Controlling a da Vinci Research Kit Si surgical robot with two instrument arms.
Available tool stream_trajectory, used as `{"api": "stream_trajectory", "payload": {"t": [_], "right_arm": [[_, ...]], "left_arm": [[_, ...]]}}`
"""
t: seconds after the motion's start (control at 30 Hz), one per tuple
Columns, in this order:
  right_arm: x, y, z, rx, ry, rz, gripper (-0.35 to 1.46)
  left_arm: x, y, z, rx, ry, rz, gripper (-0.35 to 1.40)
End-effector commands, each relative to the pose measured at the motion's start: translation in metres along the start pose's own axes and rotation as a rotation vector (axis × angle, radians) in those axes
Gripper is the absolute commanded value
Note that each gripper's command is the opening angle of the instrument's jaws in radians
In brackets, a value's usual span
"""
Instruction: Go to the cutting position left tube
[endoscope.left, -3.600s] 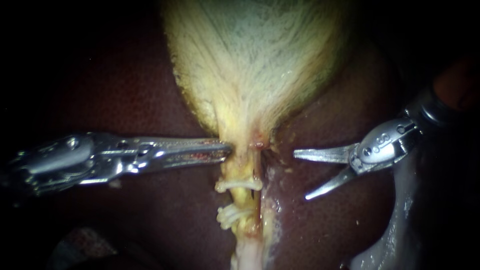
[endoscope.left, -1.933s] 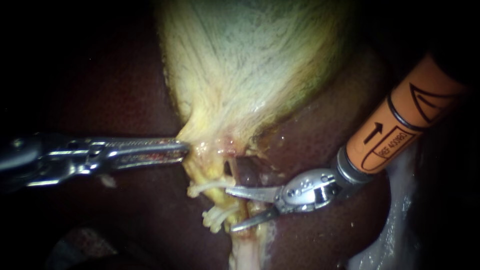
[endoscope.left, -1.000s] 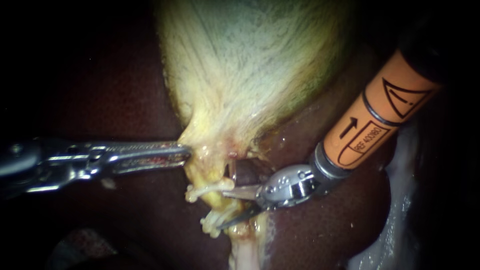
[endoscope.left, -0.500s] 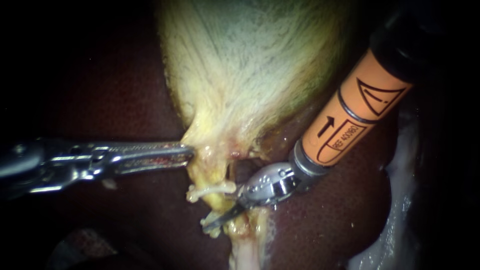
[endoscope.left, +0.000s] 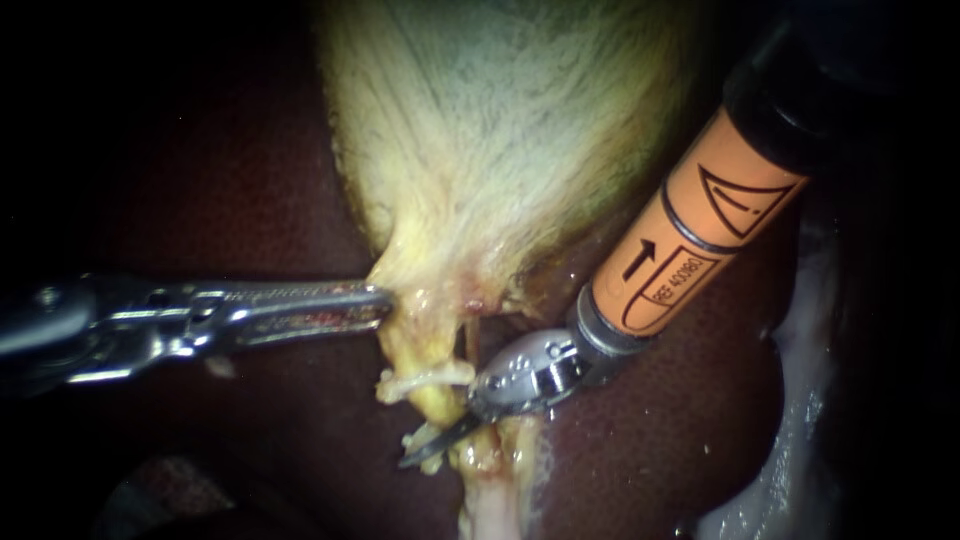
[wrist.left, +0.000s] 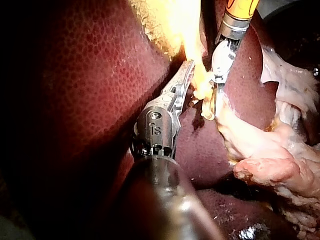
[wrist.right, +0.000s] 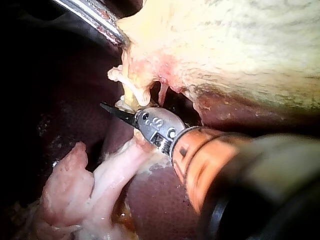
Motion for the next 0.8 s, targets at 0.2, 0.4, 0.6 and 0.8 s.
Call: {"api": "stream_trajectory", "payload": {"t": [0.2, 0.4, 0.6, 0.8], "right_arm": [[0.0001, 0.0, 0.0, 0.002, 0.001, -0.002, 1.01], [0.0001, 0.0, 0.0, 0.002, 0.001, -0.002, 1.01], [0.0001, 0.0, 0.0, 0.002, 0.001, -0.002, 1.01], [0.0001, 0.0, 0.0001, 0.003, 0.001, -0.002, 1.01]], "left_arm": [[0.0002, 0.0004, 0.0002, 0.002, 0.0, 0.0, -0.35], [0.0002, 0.0005, 0.0003, 0.002, 0.0, 0.0, -0.35], [0.0002, 0.0004, 0.0003, 0.002, 0.0, 0.0, -0.35], [0.0002, 0.0004, 0.0004, 0.001, 0.0, -0.001, -0.35]]}}
